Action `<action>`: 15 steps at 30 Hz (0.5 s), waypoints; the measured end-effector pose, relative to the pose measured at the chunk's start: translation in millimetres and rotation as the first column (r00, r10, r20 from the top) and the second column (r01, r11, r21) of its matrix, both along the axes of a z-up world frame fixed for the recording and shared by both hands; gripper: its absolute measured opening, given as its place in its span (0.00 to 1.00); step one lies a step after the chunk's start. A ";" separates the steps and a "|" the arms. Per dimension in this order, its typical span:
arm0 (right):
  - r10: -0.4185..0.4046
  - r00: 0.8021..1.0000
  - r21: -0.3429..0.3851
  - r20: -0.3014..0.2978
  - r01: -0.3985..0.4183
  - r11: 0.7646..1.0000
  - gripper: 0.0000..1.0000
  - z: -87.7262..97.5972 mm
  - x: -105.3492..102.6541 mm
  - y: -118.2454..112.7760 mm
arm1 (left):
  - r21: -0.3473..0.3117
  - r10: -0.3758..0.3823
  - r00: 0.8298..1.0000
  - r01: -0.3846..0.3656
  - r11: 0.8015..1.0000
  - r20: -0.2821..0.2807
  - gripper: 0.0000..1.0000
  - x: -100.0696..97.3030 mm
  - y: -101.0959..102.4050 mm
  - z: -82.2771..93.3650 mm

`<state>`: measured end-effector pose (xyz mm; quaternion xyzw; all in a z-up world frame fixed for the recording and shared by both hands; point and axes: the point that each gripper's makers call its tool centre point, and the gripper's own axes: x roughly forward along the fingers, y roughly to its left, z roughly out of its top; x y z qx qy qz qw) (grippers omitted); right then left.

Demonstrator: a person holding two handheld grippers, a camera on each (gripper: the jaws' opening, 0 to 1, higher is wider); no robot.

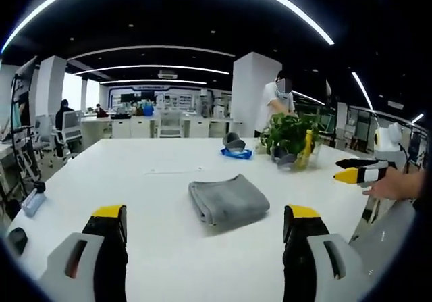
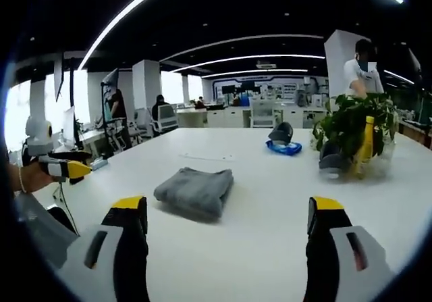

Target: Fold the towel on the table until its edges align and the towel forms a compact rectangular stack.

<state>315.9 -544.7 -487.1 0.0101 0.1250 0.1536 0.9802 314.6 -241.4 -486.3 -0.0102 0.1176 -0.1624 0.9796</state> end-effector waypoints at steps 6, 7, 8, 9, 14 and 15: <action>0.013 1.000 -0.014 -0.005 -0.013 1.000 1.00 -3.0 -3.1 5.2 | -0.043 0.011 1.000 -0.011 0.999 0.011 1.00 2.6 2.2 2.5; 0.015 1.000 -0.014 -0.006 -0.015 1.000 1.00 -3.3 -3.3 6.0 | -0.041 0.014 1.000 -0.014 0.999 0.007 1.00 2.9 3.0 1.7; 0.022 1.000 -0.012 -0.010 -0.022 1.000 1.00 -4.5 -3.5 8.1 | -0.036 0.018 1.000 -0.018 0.999 0.006 1.00 3.2 3.9 1.3; 0.025 1.000 -0.010 -0.012 -0.025 1.000 1.00 -4.6 -3.6 9.2 | -0.029 0.020 1.000 -0.019 0.999 0.010 1.00 3.7 4.6 1.9; 0.027 1.000 -0.052 -0.015 -0.027 0.998 1.00 -7.0 -4.3 9.0 | -0.012 0.021 1.000 -0.021 1.000 -0.001 1.00 2.8 3.8 -1.1; 0.029 0.999 -0.052 -0.015 -0.030 0.998 1.00 -6.6 -4.7 9.5 | -0.007 0.020 1.000 -0.020 1.000 0.002 1.00 2.9 3.2 -0.8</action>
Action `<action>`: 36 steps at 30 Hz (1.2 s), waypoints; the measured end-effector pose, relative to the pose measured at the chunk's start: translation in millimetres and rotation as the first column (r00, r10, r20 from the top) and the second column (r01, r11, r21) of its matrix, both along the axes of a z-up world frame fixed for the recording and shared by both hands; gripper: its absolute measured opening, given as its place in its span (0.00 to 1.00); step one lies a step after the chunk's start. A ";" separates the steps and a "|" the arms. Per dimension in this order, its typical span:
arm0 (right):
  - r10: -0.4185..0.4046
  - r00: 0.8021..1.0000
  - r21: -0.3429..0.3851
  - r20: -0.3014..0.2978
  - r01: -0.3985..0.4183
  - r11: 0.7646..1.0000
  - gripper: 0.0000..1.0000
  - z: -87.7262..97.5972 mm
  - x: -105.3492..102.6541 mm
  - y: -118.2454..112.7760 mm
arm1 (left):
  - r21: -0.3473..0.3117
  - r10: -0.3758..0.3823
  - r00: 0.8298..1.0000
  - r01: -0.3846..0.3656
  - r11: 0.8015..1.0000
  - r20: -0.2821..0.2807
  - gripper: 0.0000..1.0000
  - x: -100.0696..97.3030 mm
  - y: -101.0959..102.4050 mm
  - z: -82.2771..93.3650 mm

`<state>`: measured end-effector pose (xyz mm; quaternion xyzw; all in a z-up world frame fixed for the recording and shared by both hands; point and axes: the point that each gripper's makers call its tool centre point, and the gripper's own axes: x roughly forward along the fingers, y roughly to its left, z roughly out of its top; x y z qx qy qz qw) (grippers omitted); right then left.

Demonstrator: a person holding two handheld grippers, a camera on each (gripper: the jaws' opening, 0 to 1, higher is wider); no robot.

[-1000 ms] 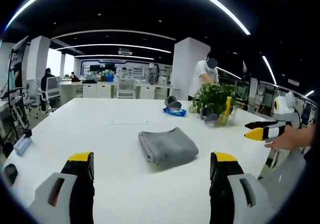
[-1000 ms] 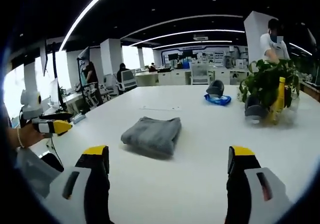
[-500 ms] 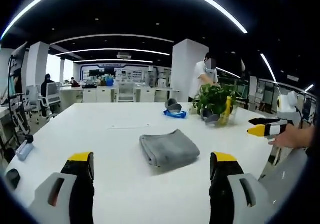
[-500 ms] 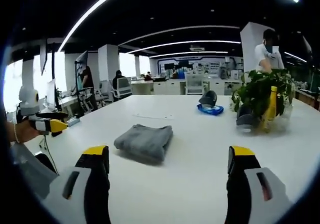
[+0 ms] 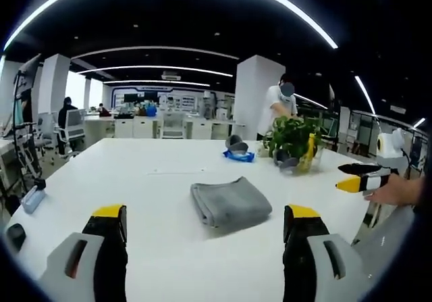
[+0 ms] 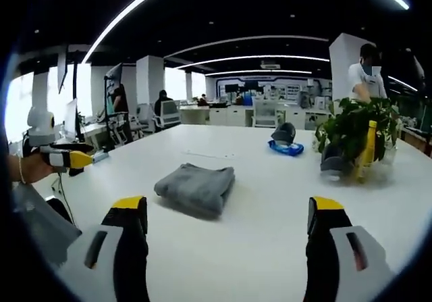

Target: Fold the towel on the table until its edges align and the towel forms a compact rectangular stack.

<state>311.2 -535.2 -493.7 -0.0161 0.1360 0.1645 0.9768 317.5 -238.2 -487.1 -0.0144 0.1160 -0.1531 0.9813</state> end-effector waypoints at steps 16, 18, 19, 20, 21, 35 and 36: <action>0.007 1.000 -0.002 -0.019 -0.007 1.000 1.00 -4.4 -2.1 0.3 | 0.052 -0.043 0.999 0.043 0.998 0.011 1.00 -3.6 -13.0 -0.7; 0.004 1.000 0.005 -0.019 -0.004 1.000 1.00 -4.3 -1.8 -0.7 | 0.059 -0.043 0.999 0.043 0.997 0.008 1.00 -3.5 -12.8 -1.3; 0.000 1.000 0.009 -0.019 0.000 1.000 1.00 -4.4 -1.3 -1.3 | 0.058 -0.044 0.999 0.043 0.997 0.008 1.00 -3.9 -13.4 -1.2; -0.004 1.000 0.010 -0.020 0.004 1.000 1.00 -4.7 -1.0 -2.0 | 0.057 -0.044 0.999 0.043 0.997 0.009 1.00 -4.0 -13.7 -1.1; -0.005 1.000 0.009 -0.020 0.005 1.000 1.00 -4.6 -0.9 -2.3 | 0.058 -0.045 0.999 0.044 0.997 0.009 1.00 -4.0 -14.1 -1.0; -0.005 1.000 0.007 -0.020 0.005 1.000 0.99 -4.1 0.5 -3.5 | 0.060 -0.019 1.000 0.019 0.998 -0.002 0.99 -1.7 -9.9 -3.9; -0.007 1.000 0.002 -0.016 0.007 1.000 0.99 -3.9 0.3 -4.0 | 0.061 -0.018 1.000 0.018 0.998 -0.004 0.99 -1.8 -9.5 -4.4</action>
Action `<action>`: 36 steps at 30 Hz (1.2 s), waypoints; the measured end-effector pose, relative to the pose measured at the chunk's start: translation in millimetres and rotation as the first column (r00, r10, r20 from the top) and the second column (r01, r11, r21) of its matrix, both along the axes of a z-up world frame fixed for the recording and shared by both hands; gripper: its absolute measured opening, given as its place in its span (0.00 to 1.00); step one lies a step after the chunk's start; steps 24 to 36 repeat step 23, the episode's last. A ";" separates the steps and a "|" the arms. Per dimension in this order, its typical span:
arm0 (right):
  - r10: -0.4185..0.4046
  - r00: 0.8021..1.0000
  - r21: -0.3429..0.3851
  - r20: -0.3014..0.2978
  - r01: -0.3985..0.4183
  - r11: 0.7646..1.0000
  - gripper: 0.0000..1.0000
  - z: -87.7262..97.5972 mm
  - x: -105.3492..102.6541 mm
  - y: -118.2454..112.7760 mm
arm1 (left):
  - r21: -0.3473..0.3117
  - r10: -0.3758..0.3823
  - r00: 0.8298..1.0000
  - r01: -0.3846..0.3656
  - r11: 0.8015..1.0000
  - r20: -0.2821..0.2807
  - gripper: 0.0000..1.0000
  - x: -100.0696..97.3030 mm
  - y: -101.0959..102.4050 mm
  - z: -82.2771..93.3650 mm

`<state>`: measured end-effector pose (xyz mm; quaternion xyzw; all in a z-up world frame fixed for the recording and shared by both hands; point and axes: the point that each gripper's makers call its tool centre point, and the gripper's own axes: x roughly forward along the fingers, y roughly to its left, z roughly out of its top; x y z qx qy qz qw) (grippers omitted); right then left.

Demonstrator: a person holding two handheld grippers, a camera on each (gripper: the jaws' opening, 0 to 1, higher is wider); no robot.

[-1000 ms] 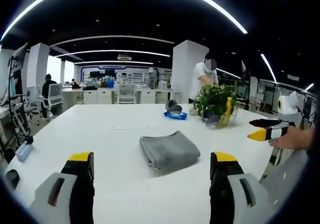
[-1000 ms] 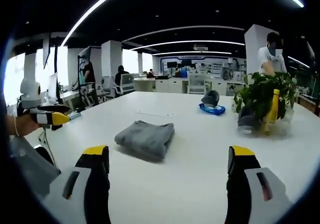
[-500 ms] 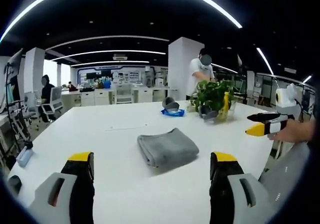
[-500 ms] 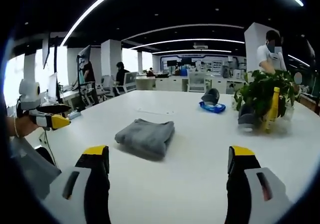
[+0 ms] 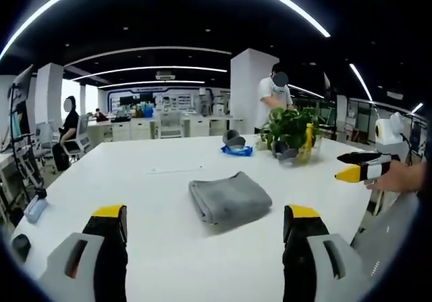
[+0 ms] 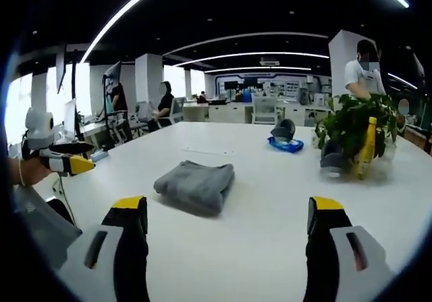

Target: Fold the towel on the table until its edges align and the towel forms a compact rectangular stack.

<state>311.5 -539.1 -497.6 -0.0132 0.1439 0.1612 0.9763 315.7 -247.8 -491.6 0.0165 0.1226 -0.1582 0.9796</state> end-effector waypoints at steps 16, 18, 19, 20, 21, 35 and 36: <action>-0.034 0.999 0.006 0.020 0.034 0.999 0.99 5.4 -0.9 -8.0 | -0.022 0.003 1.000 -0.003 1.000 -0.002 0.99 -3.4 1.4 0.0; -0.033 0.999 0.007 0.020 0.033 0.999 0.99 5.8 -0.7 -7.4 | -0.016 -0.003 1.000 0.003 1.000 -0.006 0.99 -3.4 0.3 -1.0; -0.034 0.999 0.005 0.029 0.034 0.999 0.99 7.6 -0.5 -7.3 | -0.011 -0.009 1.000 0.009 1.000 -0.005 0.99 -3.2 -0.8 -1.1; -0.033 0.999 0.002 0.038 0.033 0.999 0.99 9.5 -0.3 -7.2 | -0.007 -0.013 1.000 0.012 1.000 -0.003 0.99 -2.8 -1.5 -1.0; -0.032 0.999 0.000 0.042 0.032 0.999 0.99 10.5 -0.8 -6.6 | -0.003 -0.015 1.000 0.015 1.000 -0.002 0.99 -2.4 -2.0 -1.0; -0.033 0.998 -0.008 0.044 0.034 0.999 0.99 10.2 -0.5 -7.5 | 0.003 -0.022 1.000 0.022 1.000 0.001 0.98 -2.0 -4.1 -1.1; -0.033 0.998 -0.008 0.044 0.034 0.999 0.99 10.2 -0.5 -7.5 | 0.003 -0.022 1.000 0.022 1.000 0.001 0.98 -2.0 -4.1 -1.1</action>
